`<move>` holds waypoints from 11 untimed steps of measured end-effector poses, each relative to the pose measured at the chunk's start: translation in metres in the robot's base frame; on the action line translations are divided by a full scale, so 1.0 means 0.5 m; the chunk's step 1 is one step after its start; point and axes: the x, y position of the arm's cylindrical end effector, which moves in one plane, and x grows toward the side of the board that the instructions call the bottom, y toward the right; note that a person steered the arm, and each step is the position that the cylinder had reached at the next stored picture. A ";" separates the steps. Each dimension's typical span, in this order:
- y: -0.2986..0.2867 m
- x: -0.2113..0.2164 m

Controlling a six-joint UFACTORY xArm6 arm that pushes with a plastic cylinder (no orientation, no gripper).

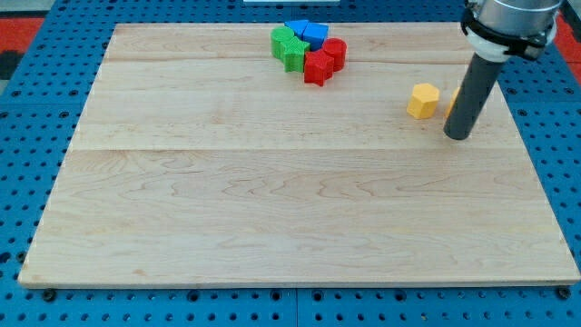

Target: Slightly push the yellow heart towards top

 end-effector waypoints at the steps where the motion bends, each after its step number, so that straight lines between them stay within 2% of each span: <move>1: 0.018 -0.016; 7: 0.019 -0.220; 9: 0.032 -0.159; 11: 0.108 -0.245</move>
